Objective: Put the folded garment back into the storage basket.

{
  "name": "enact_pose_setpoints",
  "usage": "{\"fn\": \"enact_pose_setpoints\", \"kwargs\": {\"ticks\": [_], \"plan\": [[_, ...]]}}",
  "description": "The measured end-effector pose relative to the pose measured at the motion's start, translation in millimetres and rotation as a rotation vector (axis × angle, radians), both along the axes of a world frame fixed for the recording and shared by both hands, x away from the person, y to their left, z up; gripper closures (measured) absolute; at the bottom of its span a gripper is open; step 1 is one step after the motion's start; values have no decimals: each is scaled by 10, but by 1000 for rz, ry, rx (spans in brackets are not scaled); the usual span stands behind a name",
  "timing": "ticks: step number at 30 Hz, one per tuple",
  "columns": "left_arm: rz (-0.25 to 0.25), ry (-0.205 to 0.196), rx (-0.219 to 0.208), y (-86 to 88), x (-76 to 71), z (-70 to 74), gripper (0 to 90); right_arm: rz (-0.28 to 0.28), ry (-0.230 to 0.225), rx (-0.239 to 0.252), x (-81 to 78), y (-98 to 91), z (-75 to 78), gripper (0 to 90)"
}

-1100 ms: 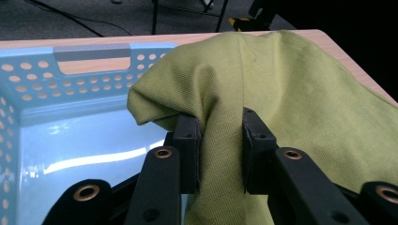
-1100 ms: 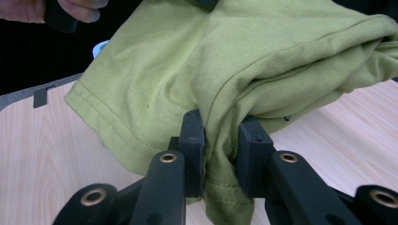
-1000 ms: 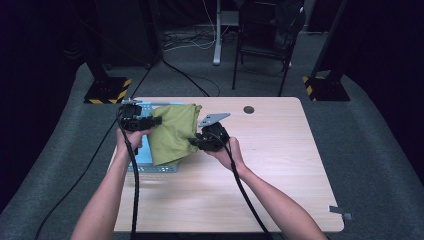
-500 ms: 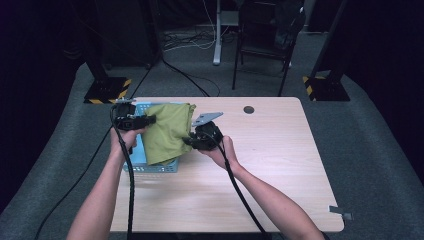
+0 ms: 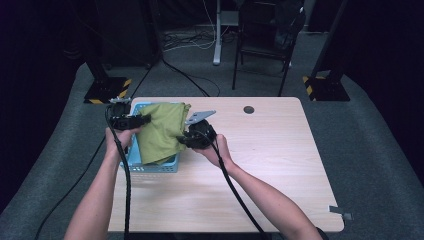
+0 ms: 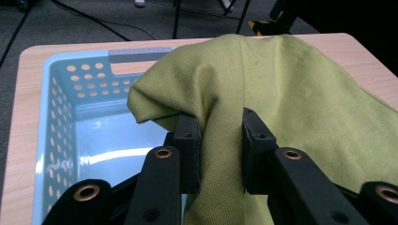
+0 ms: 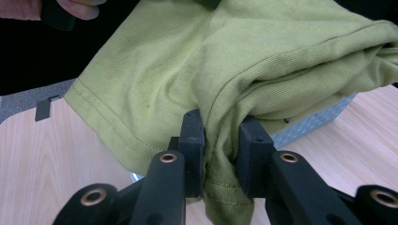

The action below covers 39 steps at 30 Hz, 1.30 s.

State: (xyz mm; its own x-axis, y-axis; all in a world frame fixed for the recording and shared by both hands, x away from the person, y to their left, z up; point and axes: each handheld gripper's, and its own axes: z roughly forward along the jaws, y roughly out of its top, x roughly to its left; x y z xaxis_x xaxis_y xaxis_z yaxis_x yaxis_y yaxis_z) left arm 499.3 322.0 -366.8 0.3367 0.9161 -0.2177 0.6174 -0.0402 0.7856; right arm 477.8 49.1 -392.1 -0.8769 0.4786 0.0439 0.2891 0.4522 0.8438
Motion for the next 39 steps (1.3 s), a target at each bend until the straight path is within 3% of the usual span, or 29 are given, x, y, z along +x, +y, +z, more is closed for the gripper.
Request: {"fn": "enact_pose_setpoints", "kwargs": {"ticks": [21,39], "plan": [[28,-4,42,98,77,41,725,-7,14,24,70,210,-94,741],[68,2,25,216,111,-37,724,11,37,20,153,369,-167,741]]}}
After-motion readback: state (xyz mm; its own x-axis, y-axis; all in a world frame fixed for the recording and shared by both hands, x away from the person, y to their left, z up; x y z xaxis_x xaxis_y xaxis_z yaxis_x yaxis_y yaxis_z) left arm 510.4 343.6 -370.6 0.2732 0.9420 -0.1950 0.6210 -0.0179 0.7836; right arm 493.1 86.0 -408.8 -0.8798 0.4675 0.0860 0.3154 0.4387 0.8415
